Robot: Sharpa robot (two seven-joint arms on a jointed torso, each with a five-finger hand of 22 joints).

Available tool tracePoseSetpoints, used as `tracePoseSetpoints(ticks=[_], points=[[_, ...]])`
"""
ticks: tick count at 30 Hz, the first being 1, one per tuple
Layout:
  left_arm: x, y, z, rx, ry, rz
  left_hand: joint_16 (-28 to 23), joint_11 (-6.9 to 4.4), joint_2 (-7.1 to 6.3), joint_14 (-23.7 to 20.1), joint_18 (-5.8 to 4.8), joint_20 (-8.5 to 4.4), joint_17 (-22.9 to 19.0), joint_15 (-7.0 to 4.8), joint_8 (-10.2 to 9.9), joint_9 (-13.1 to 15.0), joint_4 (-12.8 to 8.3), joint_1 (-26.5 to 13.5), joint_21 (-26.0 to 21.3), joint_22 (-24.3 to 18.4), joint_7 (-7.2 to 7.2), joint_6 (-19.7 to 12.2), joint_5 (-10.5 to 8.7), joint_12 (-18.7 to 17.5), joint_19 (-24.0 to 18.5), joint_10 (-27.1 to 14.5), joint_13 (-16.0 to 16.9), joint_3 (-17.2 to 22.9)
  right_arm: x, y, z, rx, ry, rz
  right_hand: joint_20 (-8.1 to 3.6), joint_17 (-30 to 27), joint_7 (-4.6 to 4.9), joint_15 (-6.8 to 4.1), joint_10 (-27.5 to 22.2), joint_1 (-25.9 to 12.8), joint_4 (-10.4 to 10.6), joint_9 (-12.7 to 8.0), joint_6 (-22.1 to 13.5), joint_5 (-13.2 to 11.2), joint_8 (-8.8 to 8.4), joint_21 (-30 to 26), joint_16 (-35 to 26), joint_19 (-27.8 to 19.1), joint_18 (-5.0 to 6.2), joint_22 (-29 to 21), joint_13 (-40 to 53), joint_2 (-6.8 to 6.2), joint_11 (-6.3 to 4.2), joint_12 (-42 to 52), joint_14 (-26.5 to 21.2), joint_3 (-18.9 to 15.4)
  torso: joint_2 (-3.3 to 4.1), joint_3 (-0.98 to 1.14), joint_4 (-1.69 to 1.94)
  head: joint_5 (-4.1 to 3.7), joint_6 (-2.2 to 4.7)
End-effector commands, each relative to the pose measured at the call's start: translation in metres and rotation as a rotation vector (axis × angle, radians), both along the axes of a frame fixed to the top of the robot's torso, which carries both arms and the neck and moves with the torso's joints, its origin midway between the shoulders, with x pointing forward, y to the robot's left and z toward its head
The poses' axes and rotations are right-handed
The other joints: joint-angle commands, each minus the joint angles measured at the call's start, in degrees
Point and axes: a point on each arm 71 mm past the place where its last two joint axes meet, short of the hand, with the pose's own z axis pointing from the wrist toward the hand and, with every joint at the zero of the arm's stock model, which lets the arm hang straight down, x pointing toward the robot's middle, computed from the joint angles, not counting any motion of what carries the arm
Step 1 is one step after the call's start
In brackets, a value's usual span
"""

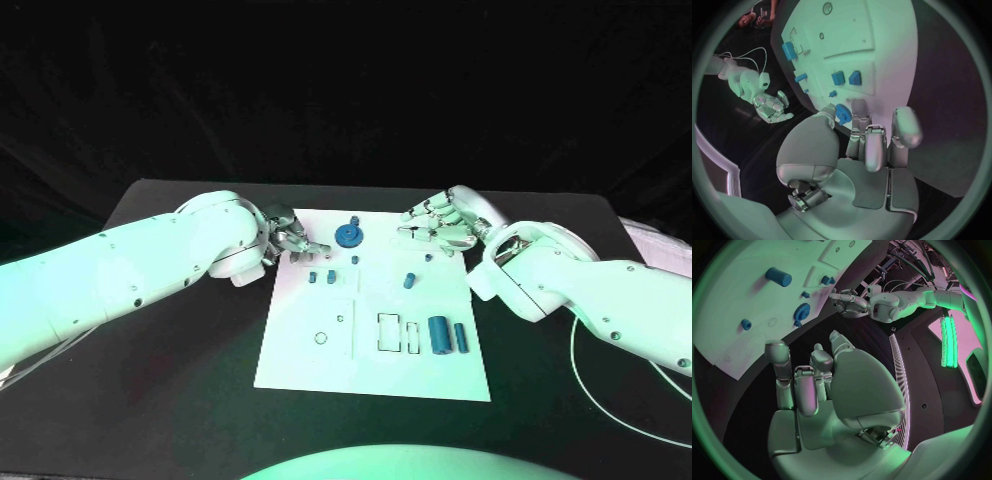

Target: Assemble the parts on the task board

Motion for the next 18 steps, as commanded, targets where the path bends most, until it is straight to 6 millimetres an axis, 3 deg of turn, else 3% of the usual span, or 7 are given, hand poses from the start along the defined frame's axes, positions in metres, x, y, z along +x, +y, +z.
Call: tracePoseSetpoints(ticks=[1,6,13,14,15,16,18], points=[[0.005,-0.006,0.014,-0.28,-0.123,0.012,-4.89,0.93,0.98,1.67,1.73,0.67,2.21,1.02,-0.88,-0.85,0.07,1.25,-8.04,-6.3,1.1,-2.13,0.58,-2.74,-4.19,-2.83,-2.3,-0.85,0.0,0.001,0.0,0.0,-0.012,0.006,-0.13,6.72,0.09,0.04,-0.38,-0.27,0.36,-0.09,-0.01,0.15,-0.1,-0.32,-0.35,-0.42,0.56,-0.04,-0.09,0.16,0.1,-0.32,4.14,0.1,0.05,0.04,0.01,0.07,0.03],[0.007,-0.005,0.02,-0.399,-0.173,0.011,-19.28,3.28,0.2,-5.46,4.66,2.5,-12.91,2.98,-2.72,-2.93,-0.69,5.5,-26.46,-20.7,3.45,-6.15,1.29,-6.47,-13.23,-8.39,-5.51,-2.79,-0.001,0.001,-0.002,0.0,-0.009,0.006,-0.13,6.72,0.09,0.04,-0.39,-0.27,0.39,-0.1,-0.04,0.27,-0.11,-0.36,-0.36,-0.44,0.57,-0.09,-0.12,0.16,0.11,-0.34,4.14,0.11,0.04,0.02,0.05,-0.03,0.16],[0.005,-0.025,0.021,-0.329,-0.318,-0.178,-36.03,4.84,-0.72,-14.53,4.95,3.89,-29.25,4.34,-4.8,-6.85,-7.59,24.0,-33.33,-25.37,5.14,-7.69,-0.95,-13.94,-14.79,-13.39,-13.31,2.03,-0.001,0.001,-0.002,0.001,-0.008,0.007,-0.13,6.68,0.09,0.04,-0.39,-0.25,0.42,-0.1,-0.04,0.39,-0.12,-0.4,-0.39,-0.45,0.58,-0.15,-0.13,0.18,0.11,-0.33,4.13,0.13,0.13,-0.09,-0.05,0.05,0.35],[0.004,-0.029,0.02,-0.317,-0.343,-0.214,-38.26,5.23,-1.14,-15.91,4.98,3.99,-31.21,5.28,-6.39,-8.67,-8.13,26.11,-34.45,-26.06,5.51,-7.47,-1.95,-16.61,-15.17,-13.34,-16.22,3.8,-0.001,0.001,-0.002,0.001,-0.008,0.007,-0.13,6.64,0.08,0.04,-0.42,-0.21,0.42,-0.1,-0.05,0.46,-0.12,-0.48,-0.42,-0.51,0.6,-0.27,-0.18,0.2,0.1,-0.38,4.12,0.15,0.16,-0.09,-0.09,0.07,0.42],[0.002,-0.032,0.019,-0.303,-0.366,-0.248,-38.67,5.21,-1.43,-15.74,5.01,4.11,-31.77,4.84,-7.34,-9.74,-8.71,27.62,-34.7,-26.26,5.33,-7.15,-1.79,-18.31,-14.92,-13.39,-18.0,5.01,-0.001,0.002,-0.002,0.002,-0.009,0.008,-0.13,6.63,0.08,0.04,-0.42,-0.2,0.42,-0.1,-0.05,0.48,-0.12,-0.49,-0.43,-0.52,0.6,-0.29,-0.19,0.21,0.1,-0.4,4.12,0.16,0.16,-0.08,-0.14,0.04,0.47],[0.001,-0.036,0.018,-0.287,-0.385,-0.279,-38.49,5.7,-2.79,-13.59,5.15,3.68,-32.59,5.46,-10.25,-12.75,-8.55,28.29,-34.13,-26.05,4.9,-5.6,-2.25,-22.81,-12.95,-10.77,-23.11,7.33,-0.001,0.002,-0.002,0.002,-0.009,0.008,-0.13,6.63,0.08,0.04,-0.42,-0.2,0.42,-0.1,-0.05,0.48,-0.12,-0.49,-0.43,-0.52,0.6,-0.29,-0.19,0.21,0.1,-0.4,4.12,0.16,0.16,-0.06,-0.17,-0.02,0.48],[-0.001,-0.042,0.014,-0.246,-0.418,-0.336,-38.87,5.29,-3.8,-13.45,5.1,3.78,-33.11,4.7,-12.11,-14.54,-8.92,29.02,-34.42,-26.1,5.18,-4.87,-2.0,-25.87,-12.94,-10.28,-26.21,9.0,-0.001,0.002,-0.002,0.002,-0.009,0.009,-0.13,6.63,0.08,0.04,-0.42,-0.2,0.42,-0.1,-0.05,0.48,-0.12,-0.49,-0.43,-0.52,0.6,-0.29,-0.19,0.21,0.1,-0.4,4.12,0.16,0.15,-0.04,-0.23,-0.1,0.5]])
